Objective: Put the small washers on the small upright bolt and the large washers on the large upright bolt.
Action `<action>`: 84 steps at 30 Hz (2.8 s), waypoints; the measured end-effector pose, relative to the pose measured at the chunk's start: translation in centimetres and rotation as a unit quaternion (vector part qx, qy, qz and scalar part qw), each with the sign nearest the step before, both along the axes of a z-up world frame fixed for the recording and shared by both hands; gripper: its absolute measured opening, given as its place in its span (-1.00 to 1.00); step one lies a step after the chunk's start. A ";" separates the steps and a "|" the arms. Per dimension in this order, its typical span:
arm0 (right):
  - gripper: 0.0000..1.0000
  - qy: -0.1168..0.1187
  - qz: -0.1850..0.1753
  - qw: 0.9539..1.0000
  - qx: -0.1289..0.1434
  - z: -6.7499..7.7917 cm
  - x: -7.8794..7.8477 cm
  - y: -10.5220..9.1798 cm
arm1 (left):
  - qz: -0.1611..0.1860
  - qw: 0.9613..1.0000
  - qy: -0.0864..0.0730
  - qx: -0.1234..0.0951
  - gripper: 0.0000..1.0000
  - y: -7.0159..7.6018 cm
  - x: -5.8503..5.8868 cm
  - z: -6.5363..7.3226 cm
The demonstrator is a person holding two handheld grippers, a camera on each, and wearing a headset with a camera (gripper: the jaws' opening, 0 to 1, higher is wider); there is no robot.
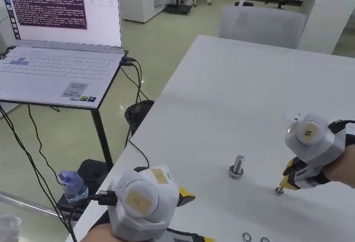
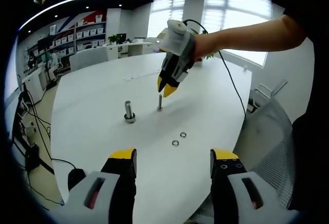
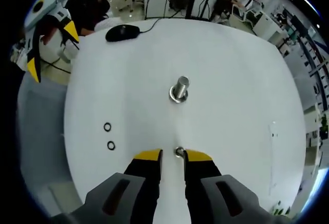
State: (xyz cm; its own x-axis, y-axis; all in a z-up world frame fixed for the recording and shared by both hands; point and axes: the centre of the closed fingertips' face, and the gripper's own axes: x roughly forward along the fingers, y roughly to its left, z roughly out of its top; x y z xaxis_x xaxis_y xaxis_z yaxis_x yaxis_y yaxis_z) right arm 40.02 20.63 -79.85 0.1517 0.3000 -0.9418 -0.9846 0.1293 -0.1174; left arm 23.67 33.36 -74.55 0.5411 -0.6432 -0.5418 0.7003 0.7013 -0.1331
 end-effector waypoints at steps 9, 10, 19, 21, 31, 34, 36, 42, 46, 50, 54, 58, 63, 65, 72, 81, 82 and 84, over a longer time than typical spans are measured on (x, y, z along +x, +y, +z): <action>-0.65 -0.010 0.005 1.000 0.008 1.1 -0.3 0.5 | -0.020 0.994 -0.049 -0.095 -0.12 -1.4 -0.6 3.5; -0.65 -0.011 0.008 1.000 0.010 1.4 -0.8 0.7 | -0.012 0.992 -0.067 -0.104 -0.18 -1.3 -0.4 4.1; -0.65 -0.008 0.021 1.000 0.017 1.0 -2.7 1.6 | 0.003 0.996 -0.061 -0.059 -0.17 -0.4 -0.1 2.7; -0.65 -0.004 0.021 1.000 0.016 0.7 -3.1 1.6 | 0.001 0.997 -0.052 -0.049 0.00 -0.4 -0.3 2.3; -0.60 0.022 0.046 0.999 0.018 -1.0 -6.6 2.0 | -0.025 0.998 -0.058 0.005 0.25 -0.4 -0.9 0.8; -0.56 0.030 0.050 0.998 0.021 -1.4 -7.6 2.0 | -0.027 0.998 -0.059 0.010 0.30 -0.3 -0.9 0.6; -0.55 0.034 0.057 0.998 0.021 -1.9 -8.4 1.9 | -0.028 0.998 -0.055 0.014 0.30 -0.3 -0.8 0.5; -0.44 0.043 0.070 0.996 0.026 -3.5 -9.9 1.3 | -0.027 0.998 -0.043 0.029 0.45 0.1 -0.7 -0.3; -0.40 0.048 0.083 0.995 0.027 -4.6 -10.8 1.2 | -0.023 0.999 -0.032 0.029 0.53 0.4 -0.8 -0.8; -0.41 0.051 0.085 0.995 0.024 -5.7 -11.0 1.2 | -0.018 0.999 -0.023 0.033 0.67 0.7 -0.8 -1.4; -0.42 0.052 0.088 0.995 0.021 -6.4 -11.1 1.4 | -0.017 0.999 -0.018 0.039 0.74 1.0 -0.8 -1.8; -0.44 0.052 0.092 0.994 0.013 -7.1 -10.9 1.4 | -0.016 0.999 -0.012 0.039 0.78 1.2 -0.7 -2.3; -0.45 0.054 0.092 0.994 0.009 -7.5 -10.9 1.6 | -0.020 0.999 -0.024 0.044 0.82 1.2 -0.7 -2.3; -0.46 0.053 0.095 0.994 0.004 -7.6 -10.9 1.6 | -0.019 0.999 -0.016 0.042 0.81 1.2 -0.9 -2.4; -0.48 0.052 0.089 0.995 -0.003 -7.8 -10.8 1.3 | -0.019 0.999 -0.023 0.041 0.85 1.3 -0.8 -2.4; -0.60 0.050 0.093 0.994 0.000 -7.8 -10.8 1.6 | -0.019 0.999 -0.018 0.043 0.80 1.4 -0.9 -2.7; -0.61 0.050 0.093 0.994 -0.001 -7.8 -10.8 1.6 | -0.018 0.999 -0.017 0.043 0.80 1.4 -1.0 -2.7; -0.62 0.050 0.096 0.994 -0.004 -7.8 -10.8 1.6 | -0.017 0.999 -0.016 0.043 0.79 1.4 -1.0 -2.8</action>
State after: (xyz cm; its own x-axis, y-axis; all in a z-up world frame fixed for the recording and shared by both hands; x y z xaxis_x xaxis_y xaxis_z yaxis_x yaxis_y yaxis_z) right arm 29.23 22.20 -87.67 -0.0011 0.3067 -0.9518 -0.9979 -0.0619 -0.0188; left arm 22.63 34.80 -77.34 0.5378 -0.6133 -0.5785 0.7271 0.6847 -0.0499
